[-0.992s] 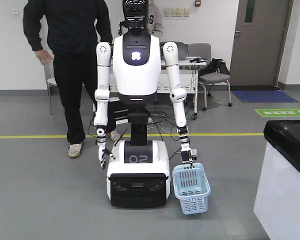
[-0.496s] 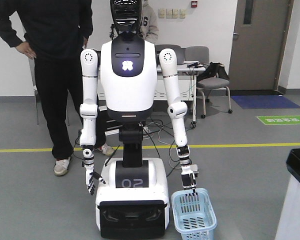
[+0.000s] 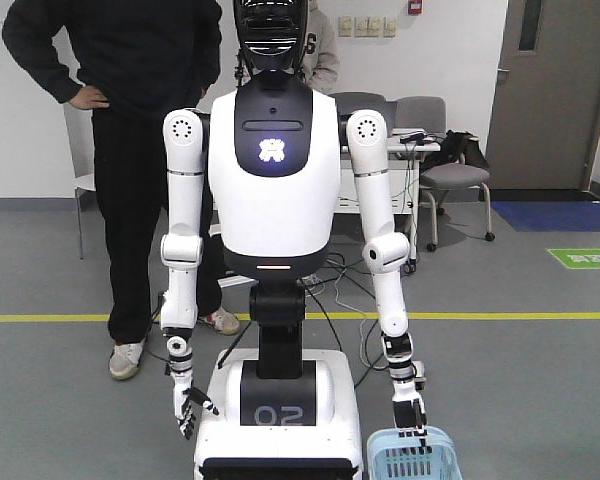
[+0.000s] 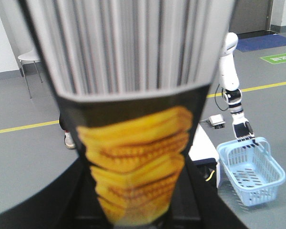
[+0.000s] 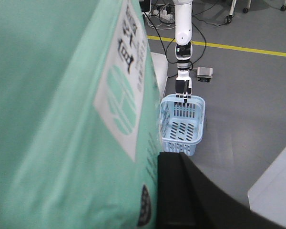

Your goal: Pick snacks and fruit into basket

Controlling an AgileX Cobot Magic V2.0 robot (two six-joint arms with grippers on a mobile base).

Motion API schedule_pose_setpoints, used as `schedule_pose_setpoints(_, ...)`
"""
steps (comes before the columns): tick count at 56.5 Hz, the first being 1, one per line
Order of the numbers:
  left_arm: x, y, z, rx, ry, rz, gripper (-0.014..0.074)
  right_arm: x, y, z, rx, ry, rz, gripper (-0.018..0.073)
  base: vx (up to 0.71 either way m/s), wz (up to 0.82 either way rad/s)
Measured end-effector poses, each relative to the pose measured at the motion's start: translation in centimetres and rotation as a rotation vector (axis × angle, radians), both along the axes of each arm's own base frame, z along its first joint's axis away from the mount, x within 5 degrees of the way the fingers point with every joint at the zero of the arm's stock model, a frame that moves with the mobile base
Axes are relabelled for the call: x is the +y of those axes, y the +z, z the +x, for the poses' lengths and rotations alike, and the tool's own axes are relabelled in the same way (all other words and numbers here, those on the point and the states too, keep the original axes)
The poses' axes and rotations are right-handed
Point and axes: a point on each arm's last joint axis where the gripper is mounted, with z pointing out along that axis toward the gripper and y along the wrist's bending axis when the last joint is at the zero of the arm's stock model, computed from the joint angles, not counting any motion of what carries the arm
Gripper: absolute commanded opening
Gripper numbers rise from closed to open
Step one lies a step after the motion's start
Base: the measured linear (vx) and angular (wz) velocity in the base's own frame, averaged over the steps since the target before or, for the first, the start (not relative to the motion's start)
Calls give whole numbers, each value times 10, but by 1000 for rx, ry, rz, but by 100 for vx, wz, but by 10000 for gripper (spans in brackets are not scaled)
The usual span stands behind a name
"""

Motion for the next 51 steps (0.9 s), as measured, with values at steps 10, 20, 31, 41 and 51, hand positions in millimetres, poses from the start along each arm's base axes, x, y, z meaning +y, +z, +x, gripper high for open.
schedule_pose_setpoints(10, 0, 0, 0, 0, 0, 0, 11, 0, 0, 0, 0, 0, 0, -8, 39, -2)
schedule_pose_setpoints(20, 0, 0, 0, 0, 0, 0, 11, 0, 0, 0, 0, 0, 0, -8, 36, -3)
schedule_pose_setpoints(31, 0, 0, 0, 0, 0, 0, 11, 0, 0, 0, 0, 0, 0, -8, 32, 0)
schedule_pose_setpoints(41, 0, 0, 0, -1, 0, 0, 11, 0, 0, 0, 1, 0, 0, -8, 27, 5)
schedule_pose_setpoints(51, 0, 0, 0, -1, 0, 0, 11, 0, 0, 0, 1, 0, 0, -8, 23, 10)
